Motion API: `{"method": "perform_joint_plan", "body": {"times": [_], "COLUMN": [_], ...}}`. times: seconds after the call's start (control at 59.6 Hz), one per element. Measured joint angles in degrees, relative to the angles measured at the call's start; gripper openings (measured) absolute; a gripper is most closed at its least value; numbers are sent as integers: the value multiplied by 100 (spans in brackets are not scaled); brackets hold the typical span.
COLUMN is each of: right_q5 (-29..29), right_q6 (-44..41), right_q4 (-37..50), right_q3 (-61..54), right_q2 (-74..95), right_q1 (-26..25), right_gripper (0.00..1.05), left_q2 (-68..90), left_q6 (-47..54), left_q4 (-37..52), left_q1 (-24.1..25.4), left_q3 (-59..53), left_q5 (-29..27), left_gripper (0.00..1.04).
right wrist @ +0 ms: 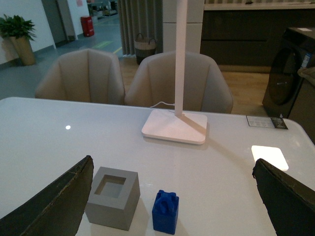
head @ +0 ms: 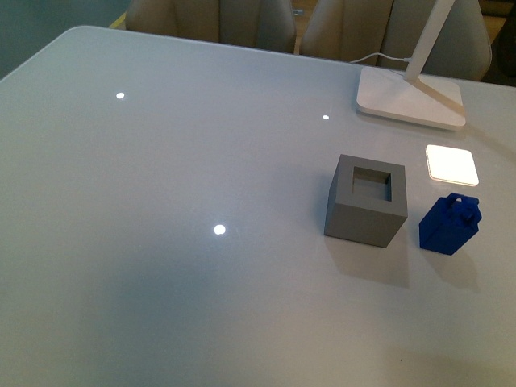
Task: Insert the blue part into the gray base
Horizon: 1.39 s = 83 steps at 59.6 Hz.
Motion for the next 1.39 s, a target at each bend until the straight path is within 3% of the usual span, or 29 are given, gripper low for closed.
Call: {"method": "perform_joint_plan", "body": {"times": [0.587, 0.621, 0.704, 0.771, 0.872, 1.057, 1.208, 1.392], "right_q5": [0, 197, 1930, 2385, 2302, 1394, 743, 599], "right_q6": [0, 37, 647, 979, 1169, 1239, 1401, 1471], "right_q4": [0, -153, -1749, -2004, -1550, -739, -529, -278], "right_q3": [0, 44, 800, 1176, 1672, 2605, 3399, 4181], "right_q2": [0, 85, 1257, 2118, 3316, 5735, 7685, 9506], "right_q1": [0, 66, 876, 1244, 1139, 518, 339, 254], "right_gripper": [96, 96, 96, 96, 96, 96, 96, 96], "left_q2": [0, 0, 0, 0, 0, 0, 0, 0], "left_q6": [0, -2, -2, -2, 0, 0, 0, 0], "left_q4": [0, 0, 0, 0, 0, 0, 0, 0], "left_q1": [0, 0, 0, 0, 0, 0, 0, 0], "left_q3": [0, 0, 2, 0, 0, 0, 0, 2], "left_q5": [0, 0, -13, 0, 0, -2, 0, 0], "left_gripper": [97, 97, 97, 97, 97, 97, 97, 97]}}
